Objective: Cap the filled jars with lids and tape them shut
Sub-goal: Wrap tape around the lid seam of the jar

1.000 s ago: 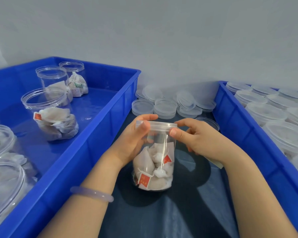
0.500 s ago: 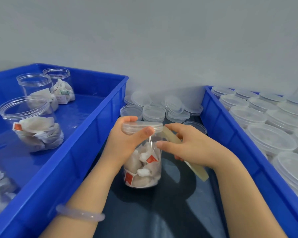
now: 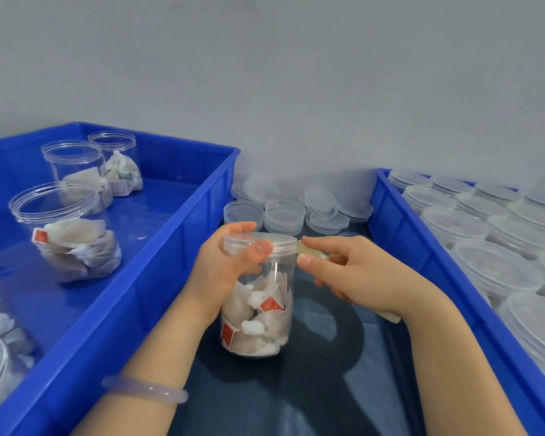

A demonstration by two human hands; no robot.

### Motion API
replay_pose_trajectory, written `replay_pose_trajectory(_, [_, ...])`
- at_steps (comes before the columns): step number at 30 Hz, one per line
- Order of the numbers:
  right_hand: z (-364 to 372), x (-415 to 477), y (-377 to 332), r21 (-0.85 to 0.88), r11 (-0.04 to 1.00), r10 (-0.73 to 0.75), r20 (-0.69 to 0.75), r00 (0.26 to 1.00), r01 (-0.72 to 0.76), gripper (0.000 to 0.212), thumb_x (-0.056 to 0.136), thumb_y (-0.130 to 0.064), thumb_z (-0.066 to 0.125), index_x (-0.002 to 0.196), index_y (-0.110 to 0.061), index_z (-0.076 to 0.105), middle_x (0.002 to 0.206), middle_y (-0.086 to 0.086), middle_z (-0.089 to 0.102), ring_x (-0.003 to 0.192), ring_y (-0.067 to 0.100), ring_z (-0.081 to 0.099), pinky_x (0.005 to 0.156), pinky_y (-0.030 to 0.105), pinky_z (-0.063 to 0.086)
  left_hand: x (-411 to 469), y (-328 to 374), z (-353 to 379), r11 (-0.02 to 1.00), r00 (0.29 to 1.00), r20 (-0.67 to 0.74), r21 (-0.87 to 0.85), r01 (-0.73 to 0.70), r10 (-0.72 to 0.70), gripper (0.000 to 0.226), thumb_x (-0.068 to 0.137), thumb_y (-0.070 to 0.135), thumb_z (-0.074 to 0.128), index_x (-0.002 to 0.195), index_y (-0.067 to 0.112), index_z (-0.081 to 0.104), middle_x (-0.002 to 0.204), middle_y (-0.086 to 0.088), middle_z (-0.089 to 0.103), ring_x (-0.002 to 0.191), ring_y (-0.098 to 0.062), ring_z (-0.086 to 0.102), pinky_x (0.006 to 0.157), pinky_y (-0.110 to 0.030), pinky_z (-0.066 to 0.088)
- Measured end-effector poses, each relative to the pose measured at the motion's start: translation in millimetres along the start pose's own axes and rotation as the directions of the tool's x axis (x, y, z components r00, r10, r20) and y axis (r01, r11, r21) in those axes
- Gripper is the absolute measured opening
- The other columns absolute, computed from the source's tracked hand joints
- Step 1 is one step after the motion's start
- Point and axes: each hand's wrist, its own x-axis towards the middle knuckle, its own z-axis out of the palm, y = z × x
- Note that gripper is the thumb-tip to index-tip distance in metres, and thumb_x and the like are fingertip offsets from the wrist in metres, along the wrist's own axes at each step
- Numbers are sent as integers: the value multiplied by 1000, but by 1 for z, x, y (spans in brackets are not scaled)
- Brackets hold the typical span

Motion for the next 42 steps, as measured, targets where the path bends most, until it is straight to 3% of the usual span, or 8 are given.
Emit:
replay_pose_trajectory(4, [-1,3,4,-16,999,38,-46,998,-38,76,65,-70,57,132,-34,54,67,-16,64,51,-10,51,62,17,36,-3,0,5,998,999,48,-59,14,-11,73,44,46,76,109,18,62,102,-9,69,87,-21,71,68,-29,57])
replay_pose_trajectory(11, [8,7,3,7,1000,19,-31,999,-19,118,37,-90,46,127,-16,52,71,-12,48,54,0,40,62,24,37,-5,-3,4,975,987,145,-201,95,-66,107,26,65,87,113,11,59,97,-12,72,82,-26,70,63,-30,56])
replay_pose_trajectory(16, [0,3,1,28,999,25,63,998,-26,111,41,-81,48,134,-21,51,83,-10,58,49,-7,50,47,10,40,-5,0,8,985,977,201,-140,100,-71,106,30,67,86,116,11,58,107,-16,70,90,-29,70,68,-31,56])
replay_pose_trajectory(22, [-10,-4,1,-72,997,38,-3,999,-38,106,34,-89,47,128,-40,54,67,-22,55,57,-4,49,58,20,40,-5,1,5,996,973,218,-42,81,-70,104,34,72,83,117,13,58,106,-14,71,91,-29,70,68,-29,56])
replay_pose_trajectory(26, [-4,0,-2,-95,995,4,-52,999,-9,96,43,-88,44,117,-30,61,63,-10,57,53,0,46,58,31,47,-6,-1,6,983,967,224,-106,150,-123,106,31,68,86,118,14,57,100,-8,73,86,-24,72,64,-28,56])
replay_pose_trajectory(32, [5,3,-9,-74,995,63,-85,994,-70,100,47,-86,45,119,-17,57,85,6,63,55,5,46,56,24,43,-4,6,3,996,996,65,72,50,-55,87,44,62,73,123,34,52,124,-1,62,114,-16,60,97,-35,49])
replay_pose_trajectory(36, [6,1,-15,-180,982,42,-107,993,-61,84,52,-88,44,92,-15,57,63,-9,46,58,11,46,56,27,39,-5,9,9,979,999,-1,196,48,-49,90,37,66,85,115,37,52,117,6,62,105,-13,63,87,-29,53])
replay_pose_trajectory(42, [-9,-9,-9,-37,998,60,11,998,-60,74,63,-67,59,131,-40,51,82,-10,59,55,2,53,65,23,44,-3,7,4,996,994,57,-21,91,-89,70,55,31,85,118,18,56,102,-6,70,85,-20,72,63,-24,56])
